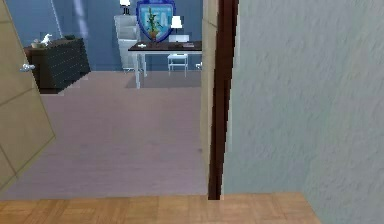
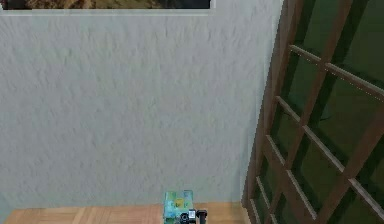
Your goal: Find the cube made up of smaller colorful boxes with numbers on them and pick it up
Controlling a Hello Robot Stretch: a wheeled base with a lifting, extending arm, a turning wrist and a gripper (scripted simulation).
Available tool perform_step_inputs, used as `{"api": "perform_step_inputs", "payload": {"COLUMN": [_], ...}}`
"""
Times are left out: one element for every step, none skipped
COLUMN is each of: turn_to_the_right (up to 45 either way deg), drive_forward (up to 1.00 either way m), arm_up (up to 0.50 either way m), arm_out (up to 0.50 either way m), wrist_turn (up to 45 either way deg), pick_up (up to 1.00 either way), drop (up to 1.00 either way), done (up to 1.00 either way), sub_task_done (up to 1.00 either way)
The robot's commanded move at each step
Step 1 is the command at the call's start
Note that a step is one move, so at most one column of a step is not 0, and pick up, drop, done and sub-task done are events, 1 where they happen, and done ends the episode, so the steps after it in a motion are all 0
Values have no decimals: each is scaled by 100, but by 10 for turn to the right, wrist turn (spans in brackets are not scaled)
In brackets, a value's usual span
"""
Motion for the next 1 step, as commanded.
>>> {"api": "perform_step_inputs", "payload": {"turn_to_the_right": [0], "drive_forward": [0], "arm_up": [0], "arm_out": [0], "wrist_turn": [450], "pick_up": [0], "drop": [0], "done": [0], "sub_task_done": [0]}}
